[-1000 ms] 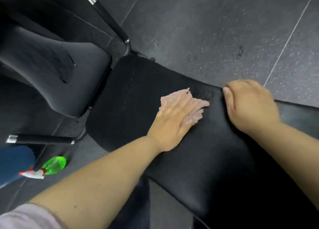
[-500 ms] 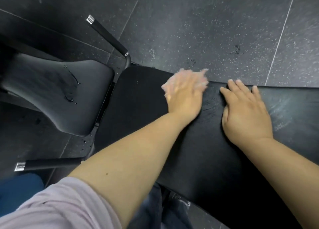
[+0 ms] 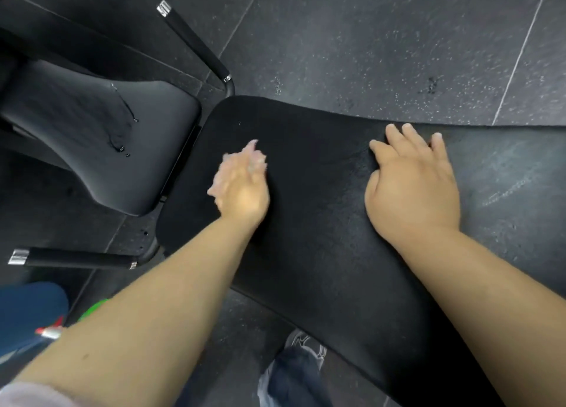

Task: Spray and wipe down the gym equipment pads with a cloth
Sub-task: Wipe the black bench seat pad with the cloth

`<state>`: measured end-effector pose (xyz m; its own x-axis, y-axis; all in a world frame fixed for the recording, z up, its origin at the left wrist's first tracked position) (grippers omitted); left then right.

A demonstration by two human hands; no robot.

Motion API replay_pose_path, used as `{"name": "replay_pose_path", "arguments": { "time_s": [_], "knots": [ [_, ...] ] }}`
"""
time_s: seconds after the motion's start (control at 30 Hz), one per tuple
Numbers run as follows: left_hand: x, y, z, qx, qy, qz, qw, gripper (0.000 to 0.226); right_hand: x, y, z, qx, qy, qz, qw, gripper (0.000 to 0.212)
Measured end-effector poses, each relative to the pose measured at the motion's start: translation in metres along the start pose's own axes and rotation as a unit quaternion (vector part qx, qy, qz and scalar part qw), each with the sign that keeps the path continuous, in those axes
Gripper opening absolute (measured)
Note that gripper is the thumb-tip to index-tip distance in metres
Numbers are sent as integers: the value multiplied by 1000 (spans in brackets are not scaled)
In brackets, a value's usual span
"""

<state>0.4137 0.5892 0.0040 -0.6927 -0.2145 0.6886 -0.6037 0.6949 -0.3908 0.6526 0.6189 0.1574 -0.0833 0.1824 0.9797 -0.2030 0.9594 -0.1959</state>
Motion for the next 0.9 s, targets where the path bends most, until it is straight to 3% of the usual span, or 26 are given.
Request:
{"name": "replay_pose_path", "arguments": {
  "time_s": [0.07, 0.13, 0.2, 0.27, 0.37, 0.47, 0.53, 0.57, 0.63, 0.73, 0.83, 0.9],
  "knots": [
    [-6, -59, -37, -202, -21, 104, 974, 43, -6, -5, 11, -1, 4, 4, 1000, 47],
    [4, -117, -36, -348, -46, 212, 912, 44, -10, -7, 21, -10, -1, 4, 1000, 48],
    [18, -144, -1, -411, -9, 266, 872, 48, -13, -11, 30, -31, -5, 8, 999, 49],
    [38, -135, 38, -464, 13, 261, 846, 49, -18, -23, 48, -43, -8, 20, 999, 51],
    [53, -74, 78, -411, 23, 218, 885, 45, -33, -53, 84, -20, -13, 63, 998, 54],
    [54, 25, 127, -213, 34, 108, 970, 58, -52, -82, 116, -27, -23, 74, 997, 58],
    [48, 57, 148, -77, 63, 63, 993, 53, -61, -91, 126, -58, -34, 45, 997, 59],
    [46, 53, 141, -58, 91, 39, 993, 51, -63, -91, 126, -74, -40, 26, 996, 59],
    [45, 6, 119, -158, 90, 41, 983, 47, -69, -90, 131, -96, -47, 6, 994, 58],
    [55, -100, 102, -374, 1, 176, 911, 43, -77, -91, 145, -104, -61, 15, 993, 57],
    [58, -106, 110, -449, -19, 263, 854, 45, -84, -89, 160, -84, -80, 39, 992, 58],
    [56, -71, 114, -444, -46, 264, 855, 43, -84, -86, 161, -82, -82, 40, 992, 59]
  ]
}}
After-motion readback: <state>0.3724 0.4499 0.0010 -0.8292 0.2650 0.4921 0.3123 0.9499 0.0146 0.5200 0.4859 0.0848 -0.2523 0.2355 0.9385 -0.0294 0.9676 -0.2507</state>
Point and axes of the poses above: each hand's wrist, its own y-axis towards the middle knuckle, its own x-axis out of the back of the hand, z = x × y, the point moved 7 cm from there along y, towards the middle knuckle, and after that the axes turned 7 degrees about -y, right-handed, at the moved point
